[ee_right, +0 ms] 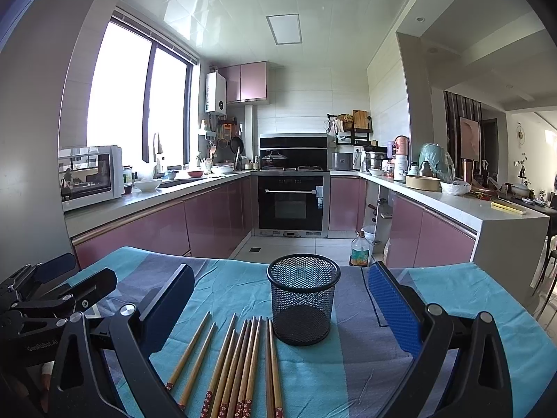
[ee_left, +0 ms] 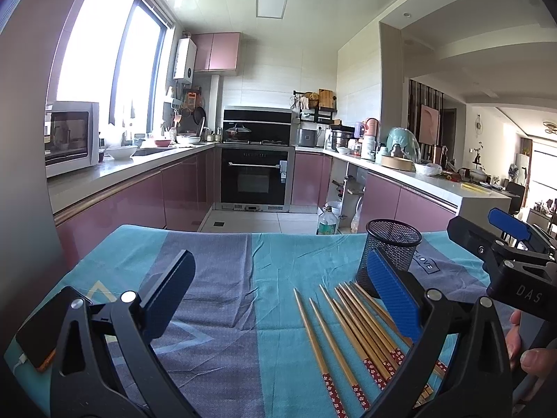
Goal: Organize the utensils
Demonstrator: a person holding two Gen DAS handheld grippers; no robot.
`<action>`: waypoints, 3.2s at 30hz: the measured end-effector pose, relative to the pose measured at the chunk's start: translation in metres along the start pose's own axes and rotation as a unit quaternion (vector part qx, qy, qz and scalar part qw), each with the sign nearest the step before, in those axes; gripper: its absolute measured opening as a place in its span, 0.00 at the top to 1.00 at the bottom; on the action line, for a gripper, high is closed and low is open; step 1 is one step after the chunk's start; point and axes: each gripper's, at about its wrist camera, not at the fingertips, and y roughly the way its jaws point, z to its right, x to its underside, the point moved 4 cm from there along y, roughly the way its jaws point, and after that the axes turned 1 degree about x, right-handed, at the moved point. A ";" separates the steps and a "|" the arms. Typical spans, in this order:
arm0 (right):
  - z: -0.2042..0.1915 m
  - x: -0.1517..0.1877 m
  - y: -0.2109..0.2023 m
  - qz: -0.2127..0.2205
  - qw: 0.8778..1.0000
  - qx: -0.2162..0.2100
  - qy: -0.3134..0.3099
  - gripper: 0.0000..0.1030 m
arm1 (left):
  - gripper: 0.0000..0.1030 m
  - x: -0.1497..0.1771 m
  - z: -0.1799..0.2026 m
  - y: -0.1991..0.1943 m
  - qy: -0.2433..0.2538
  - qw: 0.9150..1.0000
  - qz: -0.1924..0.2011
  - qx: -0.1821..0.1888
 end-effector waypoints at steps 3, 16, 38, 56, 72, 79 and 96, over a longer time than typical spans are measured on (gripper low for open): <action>-0.001 0.002 0.002 -0.003 1.000 -0.002 0.000 0.06 | 0.05 0.000 0.000 0.001 0.001 1.000 -0.003 0.001; 0.006 0.027 0.027 -0.084 0.996 -0.027 -0.002 0.06 | 0.05 0.019 0.000 0.031 0.023 0.996 -0.083 0.018; 0.019 0.094 0.096 -0.306 0.950 -0.066 -0.001 0.59 | 0.36 0.074 0.018 0.122 0.052 0.957 -0.275 0.075; 0.008 0.102 0.118 -0.338 0.937 -0.077 -0.035 0.67 | 0.55 0.082 0.031 0.160 0.060 0.939 -0.323 0.100; 0.006 0.098 0.122 -0.346 0.932 -0.109 -0.020 0.95 | 0.93 0.074 0.027 0.173 0.024 0.940 -0.326 0.102; 0.012 0.088 0.109 -0.334 0.933 -0.137 -0.001 0.95 | 0.93 0.066 0.020 0.165 0.002 0.940 -0.319 0.120; 0.033 0.000 0.081 -0.208 0.956 -0.200 0.047 0.95 | 0.93 -0.038 0.012 0.124 -0.044 0.948 -0.221 0.223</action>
